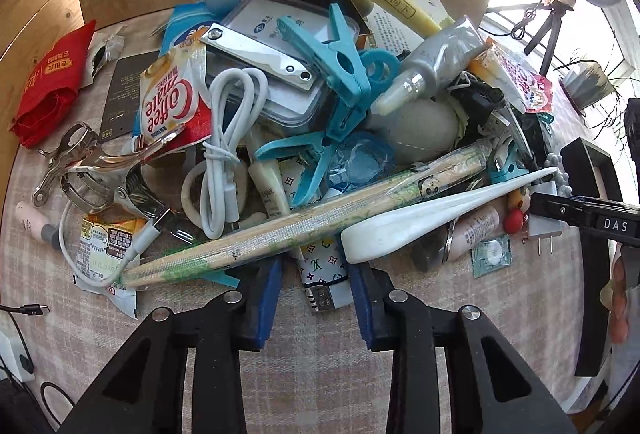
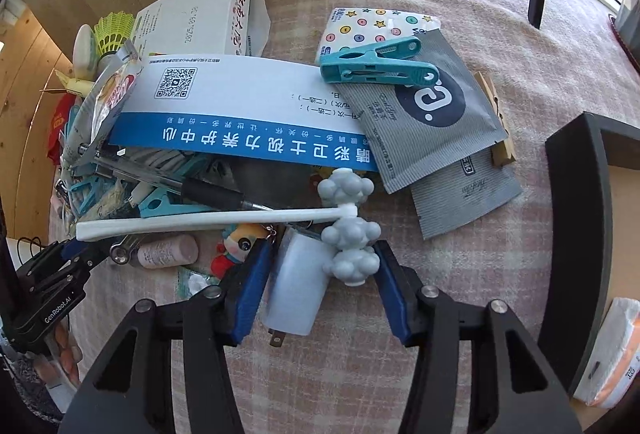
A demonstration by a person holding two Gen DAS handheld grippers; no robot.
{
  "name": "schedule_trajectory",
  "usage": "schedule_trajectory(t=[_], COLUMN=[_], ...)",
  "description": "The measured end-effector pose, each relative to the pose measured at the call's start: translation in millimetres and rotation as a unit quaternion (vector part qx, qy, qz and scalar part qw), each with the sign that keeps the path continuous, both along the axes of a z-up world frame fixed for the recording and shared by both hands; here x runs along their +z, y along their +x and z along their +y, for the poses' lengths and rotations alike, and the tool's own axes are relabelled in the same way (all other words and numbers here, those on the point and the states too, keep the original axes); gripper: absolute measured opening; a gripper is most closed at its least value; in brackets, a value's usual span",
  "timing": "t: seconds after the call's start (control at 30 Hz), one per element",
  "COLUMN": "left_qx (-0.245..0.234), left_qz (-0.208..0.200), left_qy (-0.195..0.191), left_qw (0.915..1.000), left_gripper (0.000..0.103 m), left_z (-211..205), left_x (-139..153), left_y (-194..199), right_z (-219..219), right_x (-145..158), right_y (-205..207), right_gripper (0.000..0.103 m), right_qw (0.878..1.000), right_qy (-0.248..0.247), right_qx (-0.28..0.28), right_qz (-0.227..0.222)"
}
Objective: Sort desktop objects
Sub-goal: 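Grasp the patterned lighter with the left gripper while the right grasps the white charger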
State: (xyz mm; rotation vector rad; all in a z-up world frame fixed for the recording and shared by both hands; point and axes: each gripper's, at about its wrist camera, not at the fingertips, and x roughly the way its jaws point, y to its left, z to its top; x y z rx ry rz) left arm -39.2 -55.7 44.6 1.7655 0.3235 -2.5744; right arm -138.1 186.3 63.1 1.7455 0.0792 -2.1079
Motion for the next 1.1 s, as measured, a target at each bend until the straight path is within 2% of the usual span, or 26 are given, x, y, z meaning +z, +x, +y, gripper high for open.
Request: schedule_trajectory(t=[0.13,0.4,0.43,0.53,0.6,0.73,0.83,1.0,1.1], left_qx=[-0.008,-0.027,-0.031,-0.045,-0.041,-0.023,-0.014,-0.037,-0.043], left_qz=[0.005,-0.001,-0.002,-0.010,-0.015,-0.013,0.004,0.031,0.027], left_qy=[0.010,0.024,0.023,0.022,0.015,0.000,0.002,0.018,0.032], left_qw=[0.9999,0.9994,0.9992,0.9987,0.9989,0.9997,0.9999,0.9987,0.9982], left_gripper=[0.023,0.023,0.023,0.023,0.023,0.038,0.039,0.039,0.039], left_z=[1,8,10,18,21,24,25,28,34], left_x=[0,1,1,2,4,12,25,47,41], left_y=[14,53,59,72,77,80,87,83,70], right_z=[4,22,25,33,36,38,40,46,48], right_x=[0,3,3,2,2,3,7,12,13], right_y=[8,26,29,37,41,44,47,49,47], right_gripper=[0.048,0.044,0.043,0.028,0.026,0.028,0.035,0.035,0.035], right_qw=[1.000,1.000,0.999,0.999,0.999,0.999,0.999,0.999,0.999], right_qy=[-0.004,-0.018,-0.019,-0.021,-0.019,-0.022,-0.020,-0.034,-0.043], right_qx=[0.011,0.023,0.025,0.029,0.035,0.040,0.037,0.024,0.019], right_qz=[0.001,-0.006,-0.007,-0.013,-0.017,-0.017,-0.010,-0.010,-0.016])
